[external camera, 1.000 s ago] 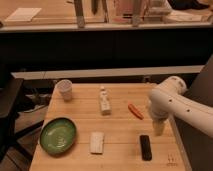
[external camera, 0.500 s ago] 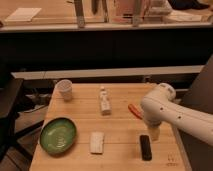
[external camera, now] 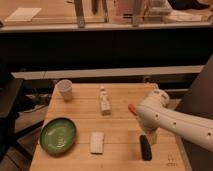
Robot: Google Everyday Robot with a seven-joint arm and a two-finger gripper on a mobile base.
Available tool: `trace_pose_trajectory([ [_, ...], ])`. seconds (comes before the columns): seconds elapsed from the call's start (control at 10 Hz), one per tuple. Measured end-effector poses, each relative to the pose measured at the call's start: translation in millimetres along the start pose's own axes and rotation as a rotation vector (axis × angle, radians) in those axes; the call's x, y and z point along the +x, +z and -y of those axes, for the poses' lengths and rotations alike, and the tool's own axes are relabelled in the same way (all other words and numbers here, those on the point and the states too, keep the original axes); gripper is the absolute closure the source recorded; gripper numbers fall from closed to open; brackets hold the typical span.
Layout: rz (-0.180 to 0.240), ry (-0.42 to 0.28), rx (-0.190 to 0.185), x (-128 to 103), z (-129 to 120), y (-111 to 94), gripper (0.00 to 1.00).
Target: Place the eraser in the ceramic cup
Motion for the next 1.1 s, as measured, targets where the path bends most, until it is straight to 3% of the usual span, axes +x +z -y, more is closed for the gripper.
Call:
trace_pose_trajectory([
  [1.1, -0.021, -0.186, 0.008, -10, -24, 20, 0.20],
])
